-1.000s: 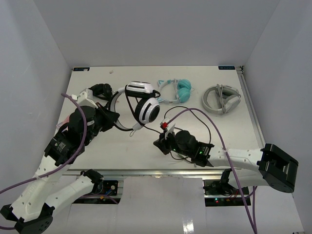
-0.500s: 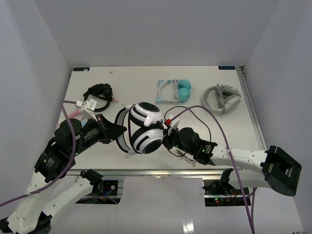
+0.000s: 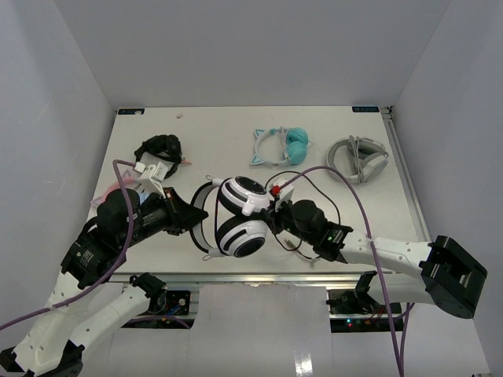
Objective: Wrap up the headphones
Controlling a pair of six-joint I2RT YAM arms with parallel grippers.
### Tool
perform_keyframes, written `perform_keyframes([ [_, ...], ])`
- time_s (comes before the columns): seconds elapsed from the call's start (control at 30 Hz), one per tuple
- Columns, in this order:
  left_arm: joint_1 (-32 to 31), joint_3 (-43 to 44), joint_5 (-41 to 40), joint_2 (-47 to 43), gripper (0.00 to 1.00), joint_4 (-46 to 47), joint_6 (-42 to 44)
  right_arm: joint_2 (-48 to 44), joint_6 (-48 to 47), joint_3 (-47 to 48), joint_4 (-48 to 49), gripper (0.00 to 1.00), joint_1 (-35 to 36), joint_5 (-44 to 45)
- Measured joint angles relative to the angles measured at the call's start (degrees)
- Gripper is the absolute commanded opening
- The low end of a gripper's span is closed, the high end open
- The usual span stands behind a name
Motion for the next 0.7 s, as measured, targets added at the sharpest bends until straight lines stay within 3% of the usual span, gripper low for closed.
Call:
perform_keyframes([
  [0.33, 0.2, 0.0, 1.7, 3.4, 0.0, -2.6, 6.6, -4.8, -1.2, 0.6, -0.1, 0.11, -5.4, 1.7],
  [0.7, 0.3, -1.8, 6.8, 7.7, 0.0, -3.1, 12.7, -5.9, -3.9, 2.8, 0.5, 0.14, -6.5, 6.8],
])
